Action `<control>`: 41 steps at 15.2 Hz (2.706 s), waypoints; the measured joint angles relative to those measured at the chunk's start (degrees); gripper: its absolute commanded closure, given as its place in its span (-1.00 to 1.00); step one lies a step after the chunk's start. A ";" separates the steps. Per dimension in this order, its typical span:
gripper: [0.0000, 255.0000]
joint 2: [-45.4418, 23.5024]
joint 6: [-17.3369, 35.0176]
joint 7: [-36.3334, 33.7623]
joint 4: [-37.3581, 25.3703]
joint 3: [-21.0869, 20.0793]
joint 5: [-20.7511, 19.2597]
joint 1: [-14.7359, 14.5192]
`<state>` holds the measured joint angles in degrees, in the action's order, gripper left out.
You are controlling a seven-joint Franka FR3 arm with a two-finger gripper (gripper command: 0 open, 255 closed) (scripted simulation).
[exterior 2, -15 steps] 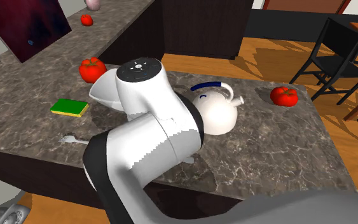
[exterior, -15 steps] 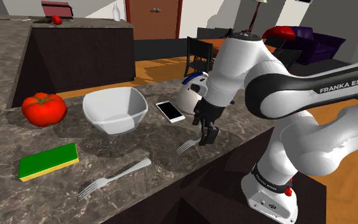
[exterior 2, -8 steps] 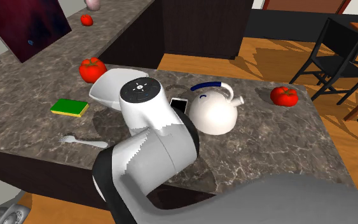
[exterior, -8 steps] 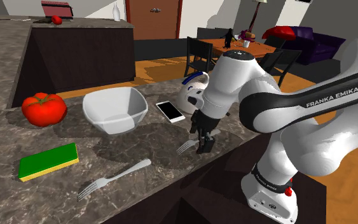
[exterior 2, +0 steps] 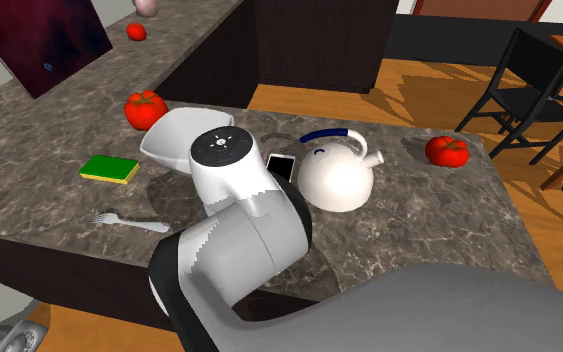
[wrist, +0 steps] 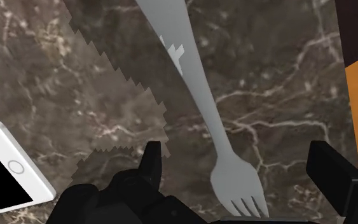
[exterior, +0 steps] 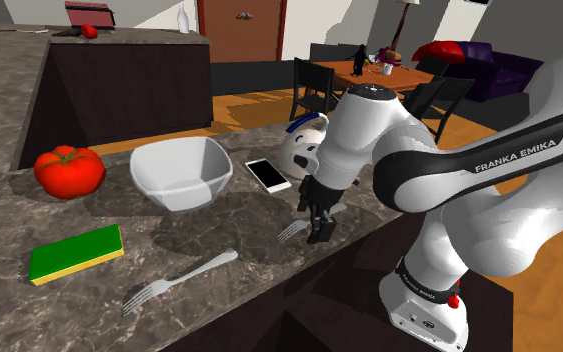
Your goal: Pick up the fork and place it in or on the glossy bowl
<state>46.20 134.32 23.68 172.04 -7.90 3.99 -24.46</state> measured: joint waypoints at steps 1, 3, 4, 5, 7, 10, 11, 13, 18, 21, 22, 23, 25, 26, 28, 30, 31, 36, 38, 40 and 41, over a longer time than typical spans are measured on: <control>1.00 -0.01 0.01 0.00 0.00 0.00 0.00 0.00; 1.00 0.02 0.01 0.00 -0.03 0.00 0.00 0.00; 1.00 0.03 0.00 -0.01 -0.02 0.00 0.01 -0.01; 1.00 0.02 0.01 0.00 -0.01 0.00 0.01 -0.01; 1.00 0.03 0.01 0.00 0.00 0.00 0.01 -0.01; 1.00 0.01 0.01 0.00 -0.01 0.00 0.01 0.00; 1.00 0.34 -0.52 -0.01 -0.20 0.02 0.00 -0.02; 1.00 1.18 -2.22 0.02 -1.06 0.13 -0.08 0.00; 1.00 3.81 -7.48 0.25 -3.72 0.59 -0.38 0.11; 1.00 4.80 -10.41 0.40 -5.66 0.85 -0.59 0.24; 1.00 4.79 -11.09 0.38 -6.34 0.87 -0.63 0.27; 1.00 5.19 -12.14 0.41 -7.00 0.95 -0.68 0.29; 1.00 5.91 -13.89 0.39 -8.04 1.02 -0.73 0.26; 1.00 6.31 -15.01 0.37 -8.76 1.06 -0.76 0.25; 1.00 6.65 -16.75 0.52 -10.15 1.29 -0.94 0.38; 1.00 6.79 -18.35 0.57 -11.61 1.41 -1.05 0.46; 1.00 6.82 -19.28 0.71 -12.52 1.58 -1.19 0.58; 1.00 7.43 -23.44 1.06 -16.06 2.12 -1.59 0.84; 1.00 7.24 -24.84 0.96 -17.66 2.08 -1.60 0.84; 1.00 7.34 -26.31 0.86 -19.04 2.04 -1.59 0.81; 1.00 7.42 -27.16 0.88 -19.81 2.10 -1.63 0.83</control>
<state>53.61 107.16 24.56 152.23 -5.80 2.36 -23.63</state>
